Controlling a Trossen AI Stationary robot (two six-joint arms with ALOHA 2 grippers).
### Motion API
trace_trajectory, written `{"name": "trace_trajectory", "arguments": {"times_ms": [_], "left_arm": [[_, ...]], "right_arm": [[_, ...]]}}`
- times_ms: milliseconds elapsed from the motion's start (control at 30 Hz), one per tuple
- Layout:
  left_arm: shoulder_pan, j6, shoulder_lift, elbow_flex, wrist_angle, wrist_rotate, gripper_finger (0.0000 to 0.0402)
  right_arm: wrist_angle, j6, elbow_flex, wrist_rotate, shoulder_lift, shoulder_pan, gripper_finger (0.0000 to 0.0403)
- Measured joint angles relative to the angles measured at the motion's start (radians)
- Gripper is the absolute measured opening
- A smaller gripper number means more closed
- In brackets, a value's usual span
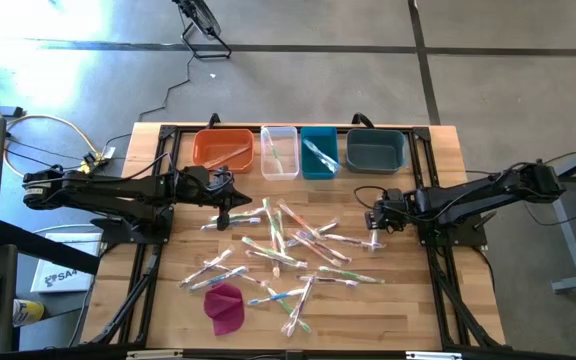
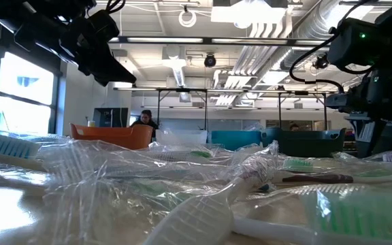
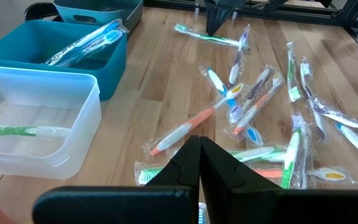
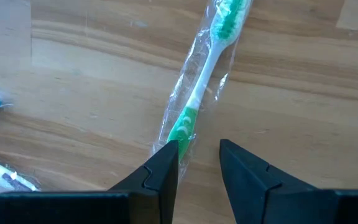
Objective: Pick & Place Toothbrushes
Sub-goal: Put the green toothbrush into the transparent bin
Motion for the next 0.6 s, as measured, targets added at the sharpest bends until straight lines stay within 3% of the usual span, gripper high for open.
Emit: {"name": "trace_trajectory", "arguments": {"times_ms": [600], "left_arm": [[0.000, 0.000, 0.000, 0.000, 0.000, 0.000, 0.0001]], "right_arm": [[0.059, -0.028, 0.000, -0.060, -0.001, 0.000, 0.0110]]}}
